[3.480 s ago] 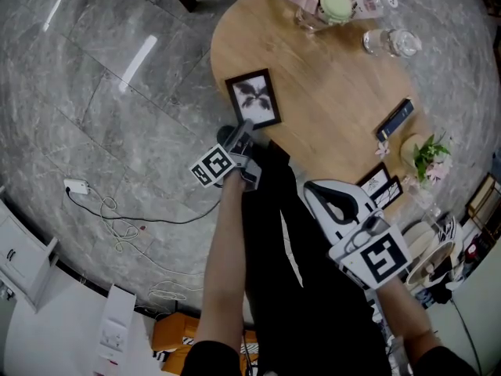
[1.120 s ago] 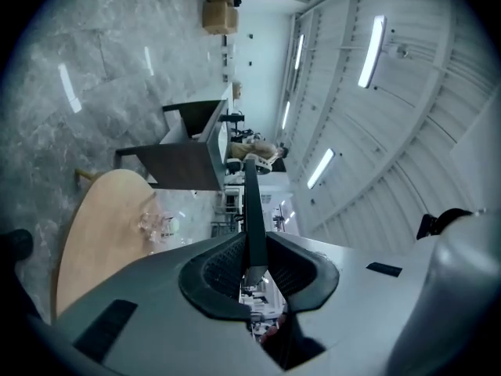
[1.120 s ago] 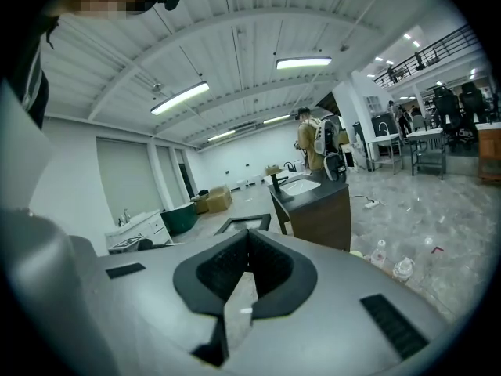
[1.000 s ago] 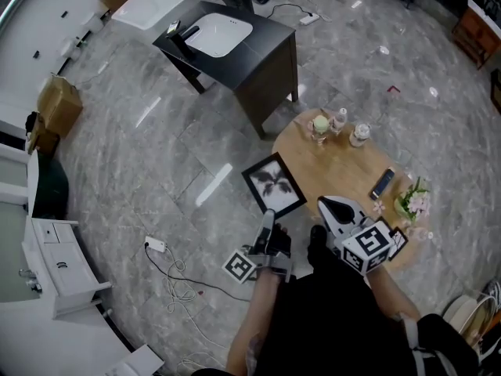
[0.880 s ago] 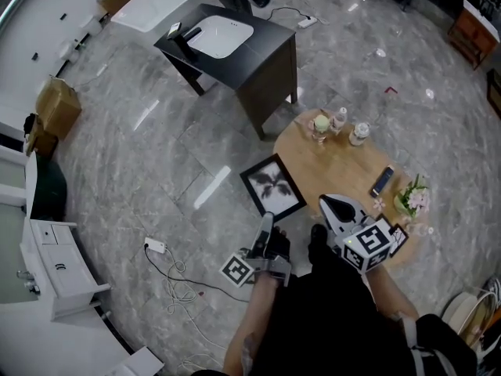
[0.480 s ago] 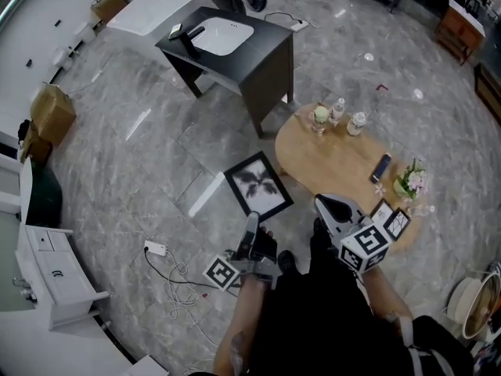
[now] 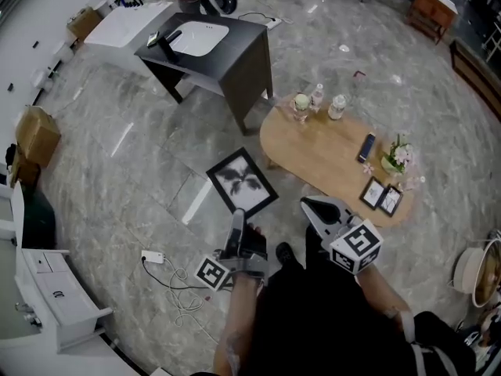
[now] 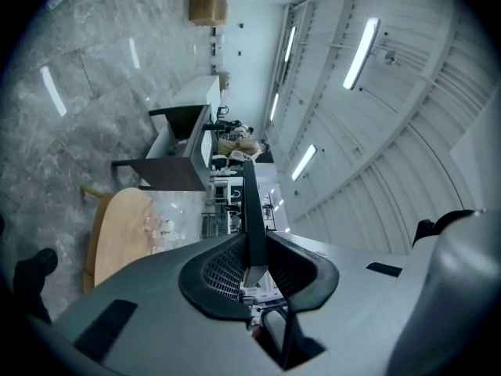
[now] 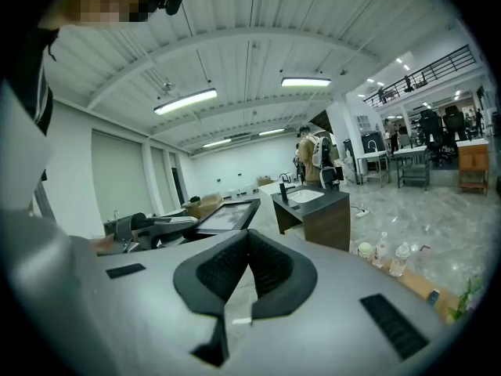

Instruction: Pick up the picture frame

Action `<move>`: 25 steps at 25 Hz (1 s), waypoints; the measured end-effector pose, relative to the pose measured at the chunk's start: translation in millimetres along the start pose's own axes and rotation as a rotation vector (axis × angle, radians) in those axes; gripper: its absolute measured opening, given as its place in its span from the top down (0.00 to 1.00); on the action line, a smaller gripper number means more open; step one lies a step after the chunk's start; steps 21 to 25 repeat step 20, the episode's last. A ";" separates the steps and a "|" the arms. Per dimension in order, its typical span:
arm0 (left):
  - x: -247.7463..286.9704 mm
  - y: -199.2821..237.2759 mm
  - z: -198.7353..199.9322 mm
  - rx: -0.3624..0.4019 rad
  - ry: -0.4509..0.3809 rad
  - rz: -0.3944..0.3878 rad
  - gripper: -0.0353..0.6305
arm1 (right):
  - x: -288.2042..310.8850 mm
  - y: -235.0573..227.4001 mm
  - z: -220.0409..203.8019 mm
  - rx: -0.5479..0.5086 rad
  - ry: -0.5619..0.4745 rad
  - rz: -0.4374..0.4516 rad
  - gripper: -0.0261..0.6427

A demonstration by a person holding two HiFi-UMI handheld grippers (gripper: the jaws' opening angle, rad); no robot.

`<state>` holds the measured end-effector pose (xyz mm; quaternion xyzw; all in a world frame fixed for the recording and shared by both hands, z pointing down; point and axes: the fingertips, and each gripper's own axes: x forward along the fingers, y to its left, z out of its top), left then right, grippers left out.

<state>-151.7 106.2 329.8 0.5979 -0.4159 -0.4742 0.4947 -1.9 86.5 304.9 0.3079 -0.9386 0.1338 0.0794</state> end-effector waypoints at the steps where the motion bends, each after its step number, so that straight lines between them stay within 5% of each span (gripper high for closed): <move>1: -0.6 -0.2 -1.3 0.000 0.007 -0.003 0.83 | -3.1 1.8 -0.9 0.003 -0.003 -0.006 0.95; 25: 9.0 -2.5 -14.9 -0.027 0.053 -0.031 0.83 | -15.9 6.8 5.6 -0.019 -0.026 -0.034 0.95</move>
